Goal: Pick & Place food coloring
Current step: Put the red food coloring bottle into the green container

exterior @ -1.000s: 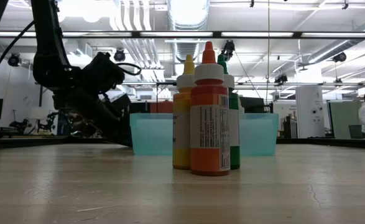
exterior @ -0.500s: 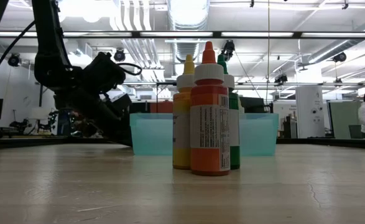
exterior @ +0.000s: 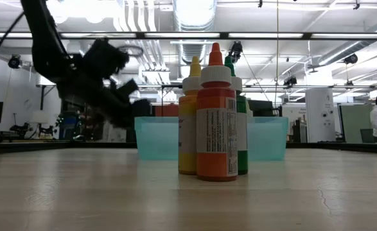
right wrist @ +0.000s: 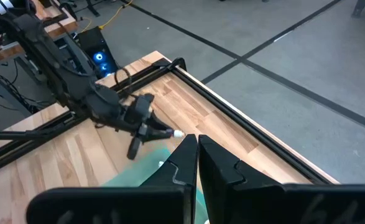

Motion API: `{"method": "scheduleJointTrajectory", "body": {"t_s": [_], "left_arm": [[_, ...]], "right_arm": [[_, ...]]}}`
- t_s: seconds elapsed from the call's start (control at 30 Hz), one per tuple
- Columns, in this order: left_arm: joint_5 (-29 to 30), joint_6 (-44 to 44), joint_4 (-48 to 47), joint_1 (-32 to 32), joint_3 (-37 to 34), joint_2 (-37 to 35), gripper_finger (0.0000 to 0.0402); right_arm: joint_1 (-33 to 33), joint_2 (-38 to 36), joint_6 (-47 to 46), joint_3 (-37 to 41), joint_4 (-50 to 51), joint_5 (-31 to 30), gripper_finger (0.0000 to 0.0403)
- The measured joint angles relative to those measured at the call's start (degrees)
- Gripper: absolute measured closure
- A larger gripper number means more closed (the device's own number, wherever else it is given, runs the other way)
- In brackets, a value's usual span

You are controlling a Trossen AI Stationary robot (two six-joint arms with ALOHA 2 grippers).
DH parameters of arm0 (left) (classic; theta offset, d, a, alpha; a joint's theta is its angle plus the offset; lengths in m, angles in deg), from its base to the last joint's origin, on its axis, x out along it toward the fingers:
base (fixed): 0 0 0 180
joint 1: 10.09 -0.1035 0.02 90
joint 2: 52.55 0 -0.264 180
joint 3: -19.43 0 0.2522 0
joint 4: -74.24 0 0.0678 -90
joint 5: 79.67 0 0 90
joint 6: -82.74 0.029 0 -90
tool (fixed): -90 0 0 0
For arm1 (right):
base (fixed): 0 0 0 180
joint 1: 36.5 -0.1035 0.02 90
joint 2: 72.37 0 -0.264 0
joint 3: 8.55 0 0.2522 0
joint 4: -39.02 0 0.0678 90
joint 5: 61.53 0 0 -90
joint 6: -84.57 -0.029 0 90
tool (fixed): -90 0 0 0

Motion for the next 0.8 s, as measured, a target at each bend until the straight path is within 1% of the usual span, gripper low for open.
{"method": "scheduleJointTrajectory", "body": {"t_s": [0.13, 0.27, 0.4, 0.5, 0.63, 0.73, 0.8], "left_arm": [[0.3, 3.2, -0.6, -0.8, 0.0, -7.2, 0.0348], [-0.8, 3.3, -1.1, -1.0, 0.3, -15.6, 0.0348], [-8.0, 1.6, -1.6, -1.0, 2.7, -22.9, 0.0348], [-14.7, 1.4, -5.2, -1.0, 6.5, -26.4, 0.0348], [-21.7, 1.7, -13.1, -1.0, 13.8, -27.7, 0.0348], [-26.6, 2.4, -19.5, -1.0, 19.9, -27.0, 0.0348], [-29.6, 2.3, -21.9, -1.0, 23.3, -26.1, 0.0348]], "right_arm": [[0.0, 0.0, 0.0, 0.0, 0.0, 0.0, 0.0394], [0.0, 0.0, 0.0, 0.0, -0.1, 0.0, 0.0394], [0.0, 0.2, 0.0, 0.0, -0.4, 0.0, 0.0394], [0.0, 0.9, -0.3, 0.0, -1.2, 0.0, 0.0393], [0.0, 2.1, -0.3, 0.0, -3.8, 0.4, 0.0375], [0.0, 3.2, -0.2, 0.0, -5.6, 1.2, 0.0346], [0.0, 3.9, -0.1, 0.0, -7.0, 3.0, 0.0322]]}}
